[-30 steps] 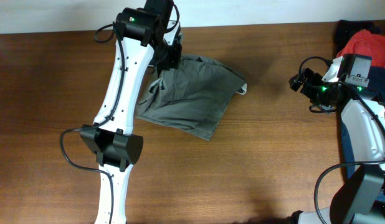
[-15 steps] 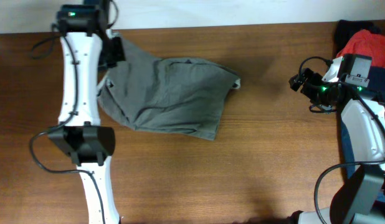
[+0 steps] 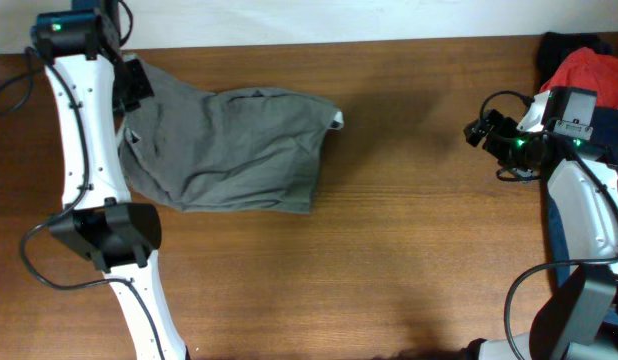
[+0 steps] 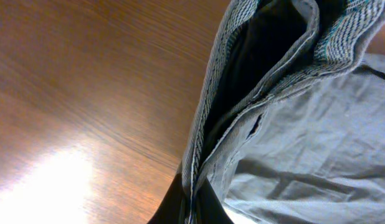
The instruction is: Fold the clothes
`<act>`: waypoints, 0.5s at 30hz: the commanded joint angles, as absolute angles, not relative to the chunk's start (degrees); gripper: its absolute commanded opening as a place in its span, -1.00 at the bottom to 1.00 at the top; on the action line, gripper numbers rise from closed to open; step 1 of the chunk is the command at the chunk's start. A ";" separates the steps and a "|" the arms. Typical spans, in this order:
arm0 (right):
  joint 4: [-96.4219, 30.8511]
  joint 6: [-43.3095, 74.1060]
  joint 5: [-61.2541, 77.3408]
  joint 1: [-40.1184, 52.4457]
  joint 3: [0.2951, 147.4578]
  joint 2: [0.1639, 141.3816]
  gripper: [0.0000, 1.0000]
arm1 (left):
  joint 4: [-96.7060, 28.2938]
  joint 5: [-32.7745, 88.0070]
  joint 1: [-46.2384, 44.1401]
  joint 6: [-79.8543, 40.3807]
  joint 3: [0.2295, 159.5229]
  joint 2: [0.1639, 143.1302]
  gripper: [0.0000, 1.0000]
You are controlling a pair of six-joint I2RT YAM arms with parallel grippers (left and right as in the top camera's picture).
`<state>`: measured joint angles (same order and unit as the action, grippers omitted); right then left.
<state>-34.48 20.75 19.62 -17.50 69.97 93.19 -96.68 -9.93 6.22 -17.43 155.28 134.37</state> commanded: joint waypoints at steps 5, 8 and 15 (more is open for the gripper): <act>-34.50 20.60 19.92 -17.65 70.04 92.97 0.98 | -96.71 -13.10 6.11 -18.65 156.38 129.84 -0.99; -34.50 20.60 19.92 -17.65 70.04 92.97 0.97 | -96.71 -13.37 4.27 -18.61 156.38 129.84 -0.99; -34.50 20.60 19.92 -17.65 70.04 92.97 0.97 | -96.42 -13.13 -0.78 -18.65 156.38 129.84 -0.99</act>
<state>-34.48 20.80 19.62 -17.50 69.97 93.19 -96.68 -12.29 1.19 -17.67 155.28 132.00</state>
